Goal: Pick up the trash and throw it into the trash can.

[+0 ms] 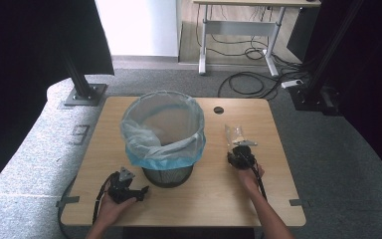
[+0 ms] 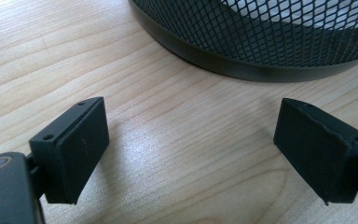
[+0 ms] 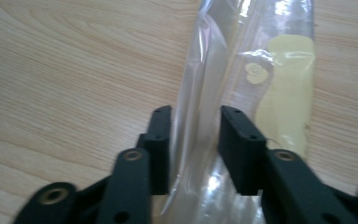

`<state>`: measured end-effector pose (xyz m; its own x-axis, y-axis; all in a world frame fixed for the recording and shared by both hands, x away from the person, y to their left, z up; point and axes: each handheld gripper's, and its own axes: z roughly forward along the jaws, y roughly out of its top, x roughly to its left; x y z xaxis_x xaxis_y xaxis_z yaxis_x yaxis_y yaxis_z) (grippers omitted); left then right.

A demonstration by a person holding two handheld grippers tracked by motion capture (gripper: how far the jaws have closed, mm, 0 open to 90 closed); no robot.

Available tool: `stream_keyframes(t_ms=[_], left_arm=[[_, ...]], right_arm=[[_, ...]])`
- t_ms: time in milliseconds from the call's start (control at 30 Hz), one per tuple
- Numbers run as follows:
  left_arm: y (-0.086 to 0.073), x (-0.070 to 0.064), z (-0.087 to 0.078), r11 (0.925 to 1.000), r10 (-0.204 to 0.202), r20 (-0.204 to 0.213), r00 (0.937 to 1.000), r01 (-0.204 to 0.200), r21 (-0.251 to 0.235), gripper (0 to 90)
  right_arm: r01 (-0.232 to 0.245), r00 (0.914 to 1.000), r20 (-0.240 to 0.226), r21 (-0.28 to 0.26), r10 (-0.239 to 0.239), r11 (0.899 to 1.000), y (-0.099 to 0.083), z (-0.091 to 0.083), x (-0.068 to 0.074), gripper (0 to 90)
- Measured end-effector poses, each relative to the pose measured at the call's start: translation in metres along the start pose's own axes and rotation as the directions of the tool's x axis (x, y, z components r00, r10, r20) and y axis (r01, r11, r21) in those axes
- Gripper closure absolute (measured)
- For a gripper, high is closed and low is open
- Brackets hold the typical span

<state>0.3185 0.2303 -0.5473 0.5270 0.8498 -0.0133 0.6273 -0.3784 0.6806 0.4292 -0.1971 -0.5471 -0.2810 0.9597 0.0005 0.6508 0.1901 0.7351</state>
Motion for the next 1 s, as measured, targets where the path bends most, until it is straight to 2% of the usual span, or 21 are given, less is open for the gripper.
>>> stream_keyframes(t_ms=[100,133,200,300,433,500,567,900,1000], left_arm=[[0.0,0.0,0.0,1.0,0.0,0.0,1.0,0.0,0.0,9.9],[0.0,0.0,0.0,1.0,0.0,0.0,1.0,0.0,0.0,9.9],[0.0,0.0,0.0,1.0,0.0,0.0,1.0,0.0,0.0,9.9],[0.0,0.0,0.0,1.0,0.0,0.0,1.0,0.0,0.0,9.9],[0.0,0.0,0.0,1.0,0.0,0.0,1.0,0.0,0.0,9.9],[0.0,0.0,0.0,1.0,0.0,0.0,1.0,0.0,0.0,9.9],[0.0,0.0,0.0,1.0,0.001,0.0,1.0,-0.001,0.0,9.9],[0.0,0.0,0.0,1.0,0.0,0.0,1.0,0.0,0.0,9.9],[0.0,0.0,0.0,1.0,0.0,0.0,1.0,0.0,0.0,9.9]], right_arm=[[-0.001,1.0,-0.001,0.006,0.001,1.0,0.0,-0.002,-0.004,78.1],[-0.001,1.0,-0.007,0.0,0.001,1.0,0.001,-0.002,-0.004,86.0],[-0.012,0.9997,-0.022,0.004,0.012,1.0,0.001,-0.003,-0.005,87.4],[-0.013,0.9992,-0.037,-0.014,0.013,1.0,0.002,-0.005,-0.006,88.3],[-0.033,0.998,-0.056,-0.063,0.03,0.997,0.007,-0.013,-0.007,88.6],[-0.048,0.9964,-0.074,-0.085,0.042,0.995,0.01,-0.018,-0.008,88.6],[-0.07,0.9922,-0.111,-0.108,0.057,0.992,0.013,-0.023,-0.008,88.7],[-0.078,0.984,-0.172,-0.18,0.046,0.981,0.023,-0.038,-0.002,88.7],[-0.091,0.9816,-0.183,-0.208,0.053,0.974,0.027,-0.045,-0.003,88.7]])
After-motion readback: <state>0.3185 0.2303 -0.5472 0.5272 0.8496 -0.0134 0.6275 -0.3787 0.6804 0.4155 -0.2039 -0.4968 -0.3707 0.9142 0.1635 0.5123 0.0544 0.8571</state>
